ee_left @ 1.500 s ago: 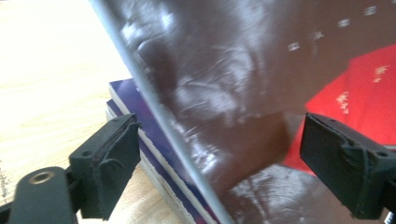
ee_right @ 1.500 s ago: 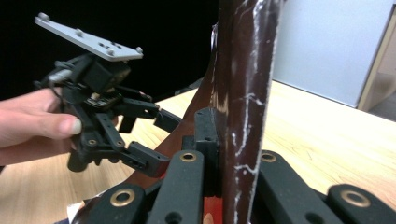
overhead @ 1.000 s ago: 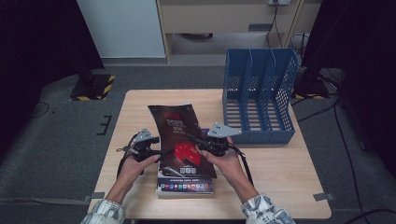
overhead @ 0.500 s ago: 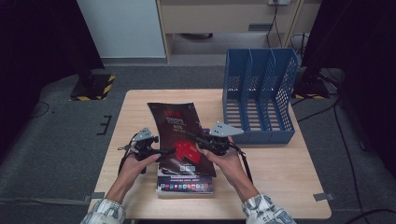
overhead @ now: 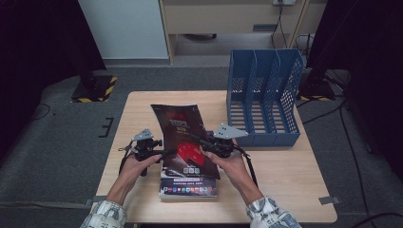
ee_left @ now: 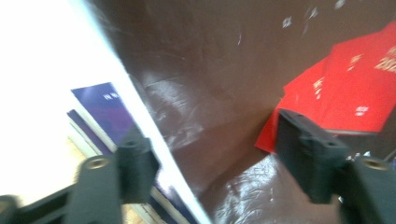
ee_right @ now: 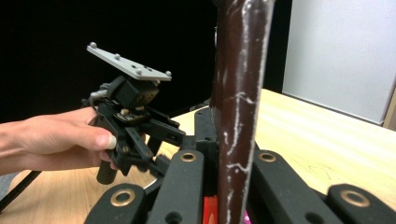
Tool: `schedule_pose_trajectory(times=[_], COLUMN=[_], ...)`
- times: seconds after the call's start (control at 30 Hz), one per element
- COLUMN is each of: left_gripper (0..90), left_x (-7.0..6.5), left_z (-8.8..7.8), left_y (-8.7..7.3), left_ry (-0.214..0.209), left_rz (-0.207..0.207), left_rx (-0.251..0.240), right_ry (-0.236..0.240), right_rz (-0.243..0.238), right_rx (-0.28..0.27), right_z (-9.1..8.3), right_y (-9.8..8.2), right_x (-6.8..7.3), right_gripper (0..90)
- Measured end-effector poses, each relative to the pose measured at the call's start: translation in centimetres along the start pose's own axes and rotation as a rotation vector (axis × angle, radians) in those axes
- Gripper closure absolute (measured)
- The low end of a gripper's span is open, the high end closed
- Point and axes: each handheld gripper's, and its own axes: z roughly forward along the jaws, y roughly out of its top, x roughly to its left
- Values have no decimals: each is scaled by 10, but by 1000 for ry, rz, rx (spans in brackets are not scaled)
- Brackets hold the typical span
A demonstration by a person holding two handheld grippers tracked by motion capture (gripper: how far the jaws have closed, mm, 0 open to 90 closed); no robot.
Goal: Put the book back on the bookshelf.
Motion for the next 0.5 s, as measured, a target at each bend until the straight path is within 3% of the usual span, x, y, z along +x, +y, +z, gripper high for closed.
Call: schedule_pose_trajectory(times=[0.13,0.2,0.27,0.5], left_gripper=[570,649,663,687], left_x=[-3,-5,-9,-12], left_z=[-6,-8,-8,-11], left_y=[4,7,9,12], left_ry=[3,8,29,39], left_rz=[-39,-38,-25,-10], left_rx=[-53,-72,-63,-56], right_ry=[-10,-18,-29,-27], right_rz=[14,26,28,49], right_rx=[-2,2,13,33], right_z=[-2,-3,-2,-3], right_y=[-1,-1,-2,0], right_x=[-4,-6,-8,-11], right_gripper=[869,868,865,842])
